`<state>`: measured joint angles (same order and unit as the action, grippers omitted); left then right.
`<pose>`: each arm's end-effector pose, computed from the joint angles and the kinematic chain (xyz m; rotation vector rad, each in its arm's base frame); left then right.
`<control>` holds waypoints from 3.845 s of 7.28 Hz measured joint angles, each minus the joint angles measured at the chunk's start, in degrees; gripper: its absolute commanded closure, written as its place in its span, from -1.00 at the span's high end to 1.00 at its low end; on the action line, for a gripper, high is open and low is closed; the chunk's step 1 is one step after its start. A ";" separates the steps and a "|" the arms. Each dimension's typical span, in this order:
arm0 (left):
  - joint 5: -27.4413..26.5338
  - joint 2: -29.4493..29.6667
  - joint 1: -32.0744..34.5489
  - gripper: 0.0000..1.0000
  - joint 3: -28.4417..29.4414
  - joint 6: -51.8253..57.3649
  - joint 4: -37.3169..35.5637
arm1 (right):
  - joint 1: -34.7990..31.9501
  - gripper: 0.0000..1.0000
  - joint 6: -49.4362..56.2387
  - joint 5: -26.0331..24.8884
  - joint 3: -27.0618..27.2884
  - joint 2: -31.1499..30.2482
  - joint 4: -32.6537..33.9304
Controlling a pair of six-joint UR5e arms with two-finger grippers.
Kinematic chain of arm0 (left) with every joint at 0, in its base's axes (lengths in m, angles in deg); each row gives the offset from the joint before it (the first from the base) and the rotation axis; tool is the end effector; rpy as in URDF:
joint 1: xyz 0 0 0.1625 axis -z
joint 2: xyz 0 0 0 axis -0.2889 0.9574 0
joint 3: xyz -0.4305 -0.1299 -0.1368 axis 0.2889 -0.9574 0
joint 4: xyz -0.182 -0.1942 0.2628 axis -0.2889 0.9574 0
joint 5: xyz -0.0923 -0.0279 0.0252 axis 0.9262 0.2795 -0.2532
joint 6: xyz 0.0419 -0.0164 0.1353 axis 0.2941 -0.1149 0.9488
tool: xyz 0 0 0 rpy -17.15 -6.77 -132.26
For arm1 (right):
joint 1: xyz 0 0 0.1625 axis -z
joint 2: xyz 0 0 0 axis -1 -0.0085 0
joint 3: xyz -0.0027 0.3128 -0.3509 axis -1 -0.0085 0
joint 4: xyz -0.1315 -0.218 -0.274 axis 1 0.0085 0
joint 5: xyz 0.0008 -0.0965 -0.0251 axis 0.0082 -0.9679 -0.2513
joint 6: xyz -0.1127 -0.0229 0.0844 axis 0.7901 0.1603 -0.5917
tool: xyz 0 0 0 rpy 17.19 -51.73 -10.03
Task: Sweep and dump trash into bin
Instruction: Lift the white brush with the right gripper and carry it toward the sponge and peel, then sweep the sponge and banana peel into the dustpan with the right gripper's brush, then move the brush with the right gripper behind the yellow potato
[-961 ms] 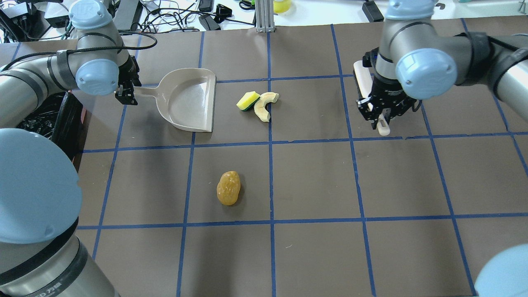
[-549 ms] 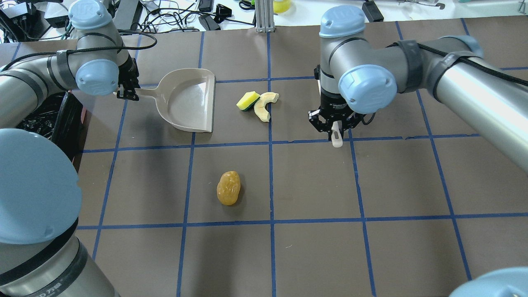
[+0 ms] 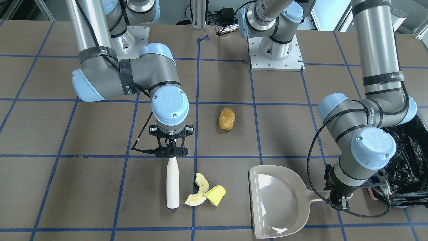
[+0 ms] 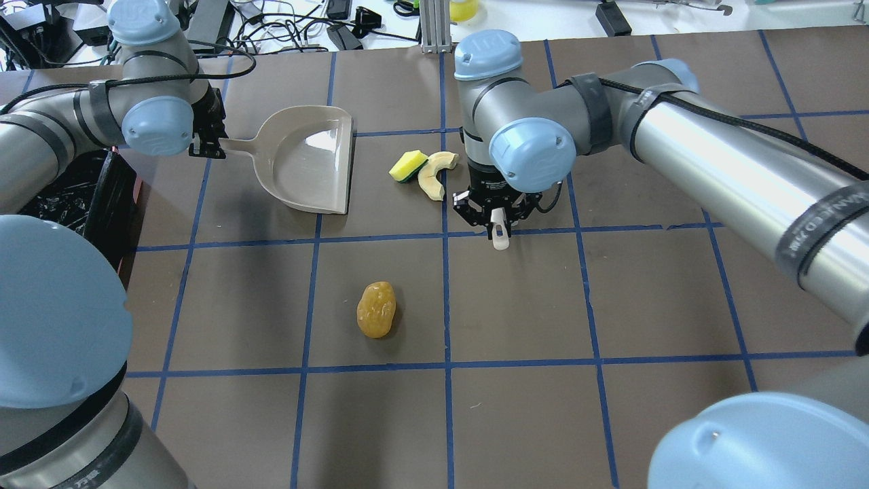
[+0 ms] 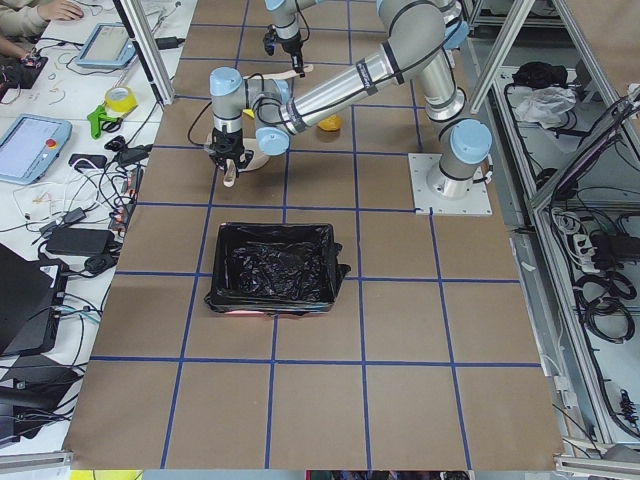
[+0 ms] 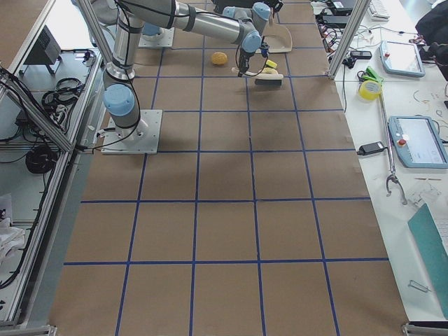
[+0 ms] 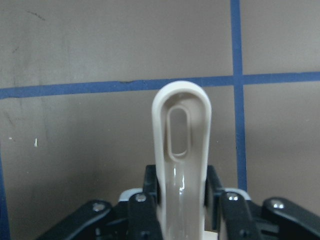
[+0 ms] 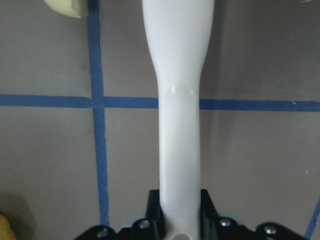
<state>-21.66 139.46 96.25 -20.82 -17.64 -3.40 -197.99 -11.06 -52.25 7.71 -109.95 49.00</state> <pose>0.0182 -0.6858 0.2651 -2.1107 2.2020 -0.3404 0.3164 -0.5254 0.2597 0.0630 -3.0470 -0.3630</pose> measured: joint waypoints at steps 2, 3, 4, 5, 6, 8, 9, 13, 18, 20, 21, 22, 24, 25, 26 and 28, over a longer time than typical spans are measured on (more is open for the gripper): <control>-1.38 -0.01 0.50 -1.00 -0.35 -0.17 -0.12 | -0.42 -1.00 -1.16 1.67 -0.58 0.79 0.18; -1.44 -0.02 1.03 -1.00 -0.44 -0.56 -0.07 | -0.47 -1.00 -1.33 1.91 -0.64 0.87 0.20; -1.47 0.02 1.67 -1.00 -0.47 -0.89 -0.04 | -0.63 -1.00 -1.77 2.02 -0.67 0.96 0.23; -1.57 0.23 2.21 -1.00 -0.49 -1.04 -0.07 | -1.15 -1.00 -2.80 2.08 -0.81 1.24 0.47; -1.72 0.54 2.46 -1.00 -0.46 -1.14 -0.14 | -2.13 -1.00 -4.33 2.32 -1.55 2.04 0.91; -2.13 0.79 2.60 -1.00 -0.33 -1.36 -0.19 | -4.49 -1.00 -7.66 4.40 -5.71 5.00 1.22; -2.49 0.83 2.62 -1.00 -0.28 -1.43 -0.20 | -5.64 -1.00 -9.05 5.94 -8.12 6.65 1.25; -2.69 0.86 2.64 -1.00 -0.10 -1.65 -0.20 | -9.50 -1.00 -13.28 13.36 -16.57 12.03 1.38; -2.30 0.86 2.64 -1.00 -0.06 -1.72 -0.21 | -12.33 -1.00 -15.85 19.63 -24.49 16.03 1.78; -2.19 0.78 2.64 -1.00 -0.06 -1.62 -0.20 | -12.32 -1.00 -14.62 17.62 -24.96 15.14 0.56; -2.17 0.68 2.64 -1.00 -0.06 -1.52 -0.21 | -12.10 -1.00 -13.70 14.46 -24.86 13.88 -2.05; -2.14 0.54 2.62 -1.00 -0.10 -1.42 -0.19 | -11.70 -1.00 -12.62 11.90 -24.68 12.15 -4.85; -2.00 -0.50 2.56 -1.00 -0.57 -1.02 0.08 | -10.17 -1.00 -10.66 7.42 -23.66 7.57 -10.96; -1.94 -1.18 2.52 -1.00 -0.91 -0.72 0.27 | -9.17 -1.00 -9.78 6.31 -21.23 4.28 -13.41; -1.91 -2.09 2.41 -1.00 -1.72 -0.11 0.41 | -8.38 -1.00 -9.25 5.78 -16.27 -0.20 -14.39; -1.84 -4.94 1.54 -1.00 -5.91 1.87 0.25 | -7.58 -1.00 -9.03 4.46 -3.41 -9.86 -12.88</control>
<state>-23.50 134.52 97.79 -26.73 -15.78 -3.15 -205.57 -20.09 -47.79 4.30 -119.81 36.12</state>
